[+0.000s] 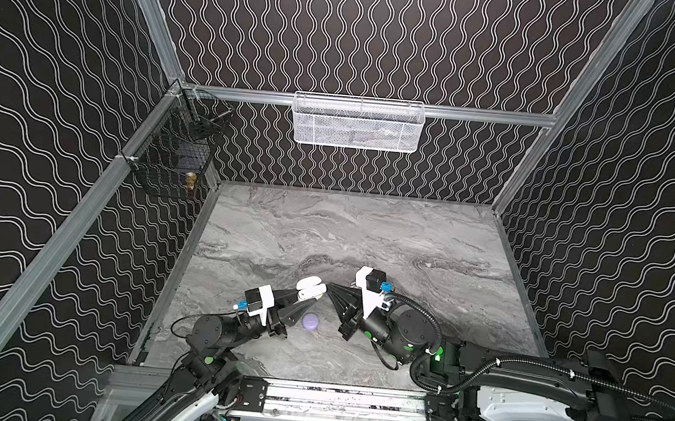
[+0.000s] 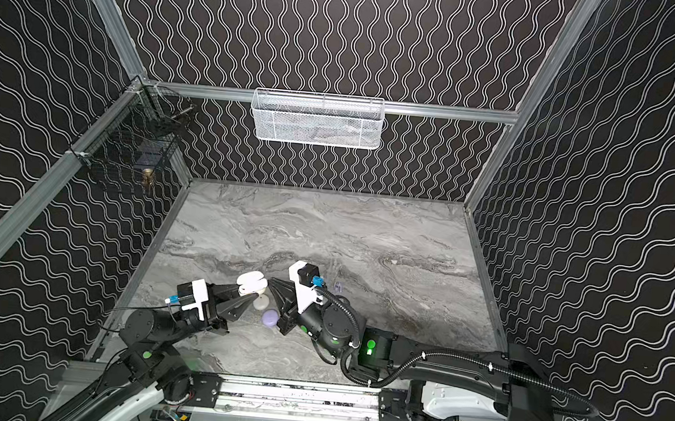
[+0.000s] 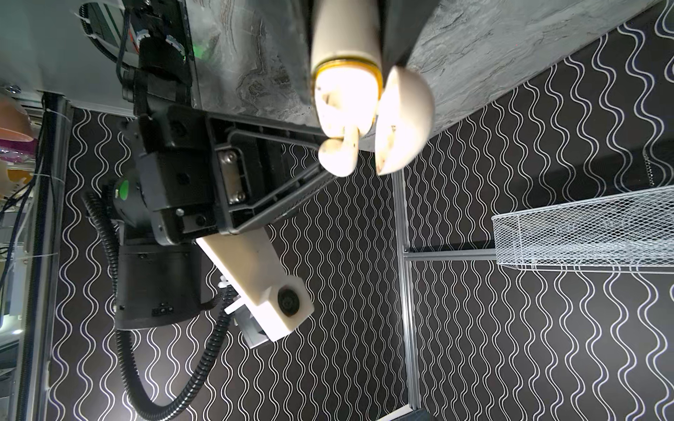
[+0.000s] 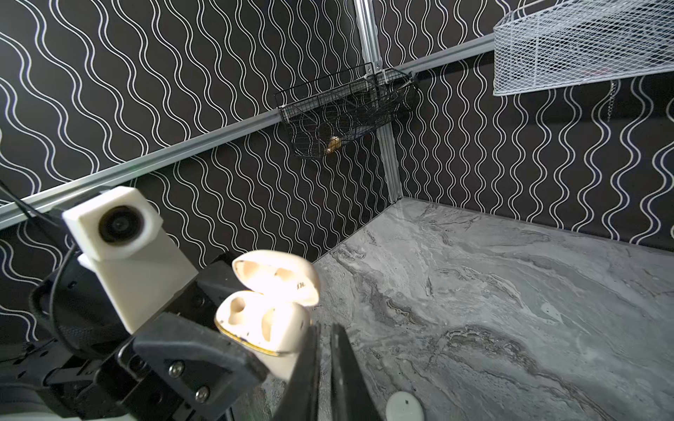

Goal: Insert the wireless bluetooth earbuds into the charging case
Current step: 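Lower the cream earbud into the open case held by the left gripper, then open the right gripper and release the earbud in the case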

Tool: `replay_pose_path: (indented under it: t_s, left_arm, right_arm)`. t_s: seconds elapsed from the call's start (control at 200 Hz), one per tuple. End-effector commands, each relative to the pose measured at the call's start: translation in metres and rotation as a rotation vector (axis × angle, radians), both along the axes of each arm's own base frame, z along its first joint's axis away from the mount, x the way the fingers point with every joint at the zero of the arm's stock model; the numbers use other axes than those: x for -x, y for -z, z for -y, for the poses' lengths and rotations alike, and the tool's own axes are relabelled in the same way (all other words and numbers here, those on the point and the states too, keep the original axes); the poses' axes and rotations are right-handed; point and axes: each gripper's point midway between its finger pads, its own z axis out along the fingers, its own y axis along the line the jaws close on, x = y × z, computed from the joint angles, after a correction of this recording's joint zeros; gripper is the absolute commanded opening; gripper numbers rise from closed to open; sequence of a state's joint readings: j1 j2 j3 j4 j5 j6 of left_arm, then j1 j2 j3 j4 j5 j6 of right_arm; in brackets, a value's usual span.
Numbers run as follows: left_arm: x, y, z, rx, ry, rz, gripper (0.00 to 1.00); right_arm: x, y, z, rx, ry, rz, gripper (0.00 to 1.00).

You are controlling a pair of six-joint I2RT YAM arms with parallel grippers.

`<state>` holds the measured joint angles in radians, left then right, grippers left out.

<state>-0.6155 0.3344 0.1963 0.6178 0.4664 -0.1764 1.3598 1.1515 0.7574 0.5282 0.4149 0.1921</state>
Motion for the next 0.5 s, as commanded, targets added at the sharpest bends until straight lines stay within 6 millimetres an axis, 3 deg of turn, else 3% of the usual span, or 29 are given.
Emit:
replay_pose_path:
  t_s: [0.0,0.495]
  left_arm:
    - [-0.004,0.0004,-0.0012,-0.008,-0.027,0.008,0.0]
    - [-0.0056,0.0038,-0.0006,-0.018,-0.032,0.003,0.0]
  right_arm:
    - [0.0074,-0.0092,-0.0017,-0.017,-0.021,0.021,0.11]
    - [0.0059,-0.0054,-0.0071,0.031,0.013,0.036,0.12]
